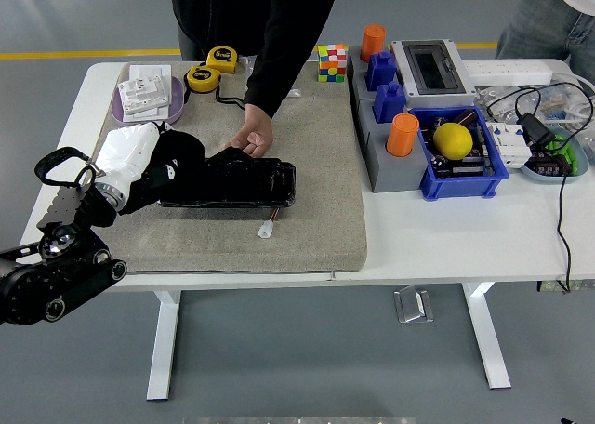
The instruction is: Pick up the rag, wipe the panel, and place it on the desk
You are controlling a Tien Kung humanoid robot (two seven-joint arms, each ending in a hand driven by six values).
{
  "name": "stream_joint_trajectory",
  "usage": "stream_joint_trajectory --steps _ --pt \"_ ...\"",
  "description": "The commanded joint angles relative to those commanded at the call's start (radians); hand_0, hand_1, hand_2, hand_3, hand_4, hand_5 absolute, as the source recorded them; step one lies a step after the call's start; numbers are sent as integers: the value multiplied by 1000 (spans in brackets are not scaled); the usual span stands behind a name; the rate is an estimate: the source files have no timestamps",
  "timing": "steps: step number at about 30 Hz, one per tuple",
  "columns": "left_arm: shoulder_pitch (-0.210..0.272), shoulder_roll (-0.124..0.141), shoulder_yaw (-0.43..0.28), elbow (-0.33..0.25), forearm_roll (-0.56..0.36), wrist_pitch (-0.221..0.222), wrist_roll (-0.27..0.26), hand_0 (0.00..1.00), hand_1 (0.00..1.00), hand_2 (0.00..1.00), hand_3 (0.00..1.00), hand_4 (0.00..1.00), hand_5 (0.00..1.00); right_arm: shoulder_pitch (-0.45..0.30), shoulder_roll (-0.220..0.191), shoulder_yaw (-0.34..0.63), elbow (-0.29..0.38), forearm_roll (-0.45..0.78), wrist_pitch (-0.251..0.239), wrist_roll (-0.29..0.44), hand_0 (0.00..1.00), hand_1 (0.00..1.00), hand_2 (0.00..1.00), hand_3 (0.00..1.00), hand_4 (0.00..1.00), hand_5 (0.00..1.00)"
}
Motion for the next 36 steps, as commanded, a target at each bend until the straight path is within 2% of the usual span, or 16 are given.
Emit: stream_joint_trajectory --steps 22,29,36 --pt "-95 -136 150 -20 -37 -4 17 192 121 496 483 267 2 11 -11 -18 3 3 3 1 757 567 701 599 998 550" --pt "-120 -162 174 -28 -38 -6 22 192 121 497 484 267 2 15 -18 -29 1 7 5 -1 757 568 701 598 998 549" --pt "-136 -174 196 -37 -41 -7 25 193 121 498 484 267 2 17 -20 -33 1 7 6 -1 758 567 701 598 998 548"
